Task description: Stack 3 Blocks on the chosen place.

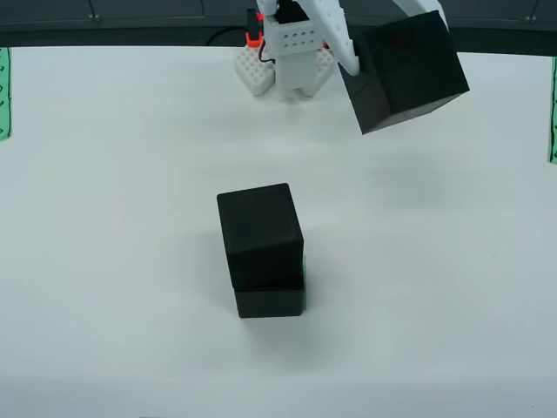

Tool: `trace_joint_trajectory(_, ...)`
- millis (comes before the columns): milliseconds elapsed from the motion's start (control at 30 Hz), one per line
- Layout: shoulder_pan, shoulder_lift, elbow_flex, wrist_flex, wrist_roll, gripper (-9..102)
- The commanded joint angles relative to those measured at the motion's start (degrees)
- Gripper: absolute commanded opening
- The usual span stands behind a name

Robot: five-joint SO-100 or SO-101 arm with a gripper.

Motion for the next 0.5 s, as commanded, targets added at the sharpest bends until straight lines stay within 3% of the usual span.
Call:
trace_joint_trajectory(0, 3.2, 3.5, 1.5, -3.8, -2.1, 21)
trace_joint_trajectory(467, 13.3, 7.6, 11.1, -14.1, -4.3, 21)
